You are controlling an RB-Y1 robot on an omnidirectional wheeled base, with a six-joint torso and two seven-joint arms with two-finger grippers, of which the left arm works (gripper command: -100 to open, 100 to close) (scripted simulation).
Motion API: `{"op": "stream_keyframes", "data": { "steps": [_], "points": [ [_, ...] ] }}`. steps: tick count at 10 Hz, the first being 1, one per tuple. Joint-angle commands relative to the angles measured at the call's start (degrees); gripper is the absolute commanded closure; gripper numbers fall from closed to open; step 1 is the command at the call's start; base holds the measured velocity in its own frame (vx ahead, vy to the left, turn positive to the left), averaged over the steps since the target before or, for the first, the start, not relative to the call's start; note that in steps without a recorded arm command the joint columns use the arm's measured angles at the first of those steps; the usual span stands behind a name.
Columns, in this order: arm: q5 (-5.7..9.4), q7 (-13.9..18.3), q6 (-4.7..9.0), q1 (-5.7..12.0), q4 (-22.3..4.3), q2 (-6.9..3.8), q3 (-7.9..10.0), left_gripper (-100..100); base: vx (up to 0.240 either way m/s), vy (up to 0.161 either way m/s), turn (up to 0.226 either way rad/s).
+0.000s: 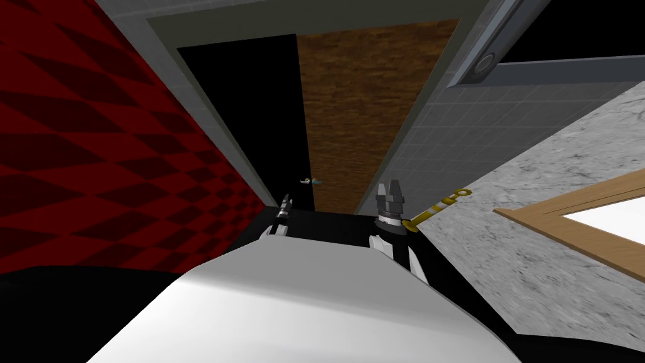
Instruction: Pull the door open
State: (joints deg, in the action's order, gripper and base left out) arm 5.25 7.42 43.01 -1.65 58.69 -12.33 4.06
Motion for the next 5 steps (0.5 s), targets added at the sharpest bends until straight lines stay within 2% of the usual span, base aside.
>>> {"op": "stream_keyframes", "data": {
  "steps": [1, 5],
  "points": [
    [0.50, 0.28, 0.59, 0.51, -2.33, -0.47, -0.01, -100, 0.084, 0.010, -0.107],
    [1.75, 0.85, 2.68, 3.06, -9.55, -1.59, 0.01, -100, 0.104, 0.011, -0.126]
  ]
}}
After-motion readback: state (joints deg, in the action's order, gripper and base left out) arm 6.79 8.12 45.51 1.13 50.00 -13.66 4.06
